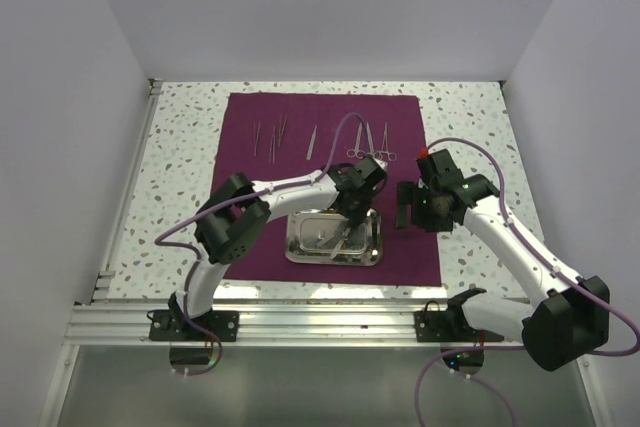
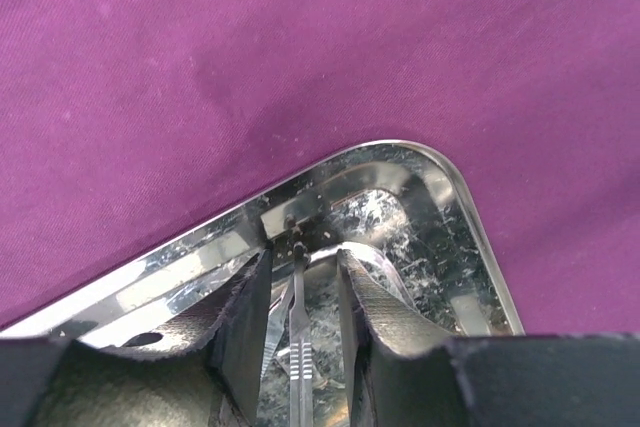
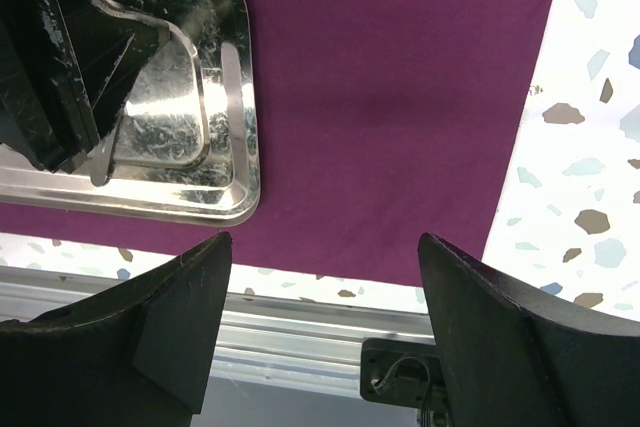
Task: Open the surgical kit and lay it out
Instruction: Pick up the medical item from the container.
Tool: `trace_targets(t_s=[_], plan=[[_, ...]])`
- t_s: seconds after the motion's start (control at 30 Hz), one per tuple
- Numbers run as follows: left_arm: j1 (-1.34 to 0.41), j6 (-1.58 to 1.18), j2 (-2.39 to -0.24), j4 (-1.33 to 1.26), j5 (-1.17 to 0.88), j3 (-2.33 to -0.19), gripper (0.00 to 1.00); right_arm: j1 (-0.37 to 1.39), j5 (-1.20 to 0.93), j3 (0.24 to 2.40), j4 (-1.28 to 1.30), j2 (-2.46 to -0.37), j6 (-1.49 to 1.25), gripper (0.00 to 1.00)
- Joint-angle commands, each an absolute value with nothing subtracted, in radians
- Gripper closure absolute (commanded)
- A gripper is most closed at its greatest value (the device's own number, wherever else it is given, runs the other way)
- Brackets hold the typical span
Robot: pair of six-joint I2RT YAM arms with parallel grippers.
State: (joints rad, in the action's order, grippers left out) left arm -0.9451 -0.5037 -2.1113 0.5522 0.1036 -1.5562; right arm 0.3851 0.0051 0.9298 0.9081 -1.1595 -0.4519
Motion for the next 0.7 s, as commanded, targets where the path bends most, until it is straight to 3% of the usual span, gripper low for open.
trace_targets(t_s=[0.0,0.17,0.5,0.67], plan=[[-0.95,-0.499,-2.178,0.555,0.078,-1.525,0.64,0.387,-0.005,0.931,0.899,-1.163,-0.442,0.21],[-0.95,-0.499,-2.184,0.552,0.068,-1.511,0.72,0.388,-0.005,0.931,0.897,-1.164,-0.442,0.21],[-0.948,-0.505,-2.177,0.552,0.071,-1.47,1.0,0.388,-0.006,0.927,0.891,-1.161,-0.44,0.21],[-0.95,-0.496,-2.157,0.581,0.098,-1.491,1.0,0.388,-0.009,0.922,0.881,-1.161,-0.44,0.21]])
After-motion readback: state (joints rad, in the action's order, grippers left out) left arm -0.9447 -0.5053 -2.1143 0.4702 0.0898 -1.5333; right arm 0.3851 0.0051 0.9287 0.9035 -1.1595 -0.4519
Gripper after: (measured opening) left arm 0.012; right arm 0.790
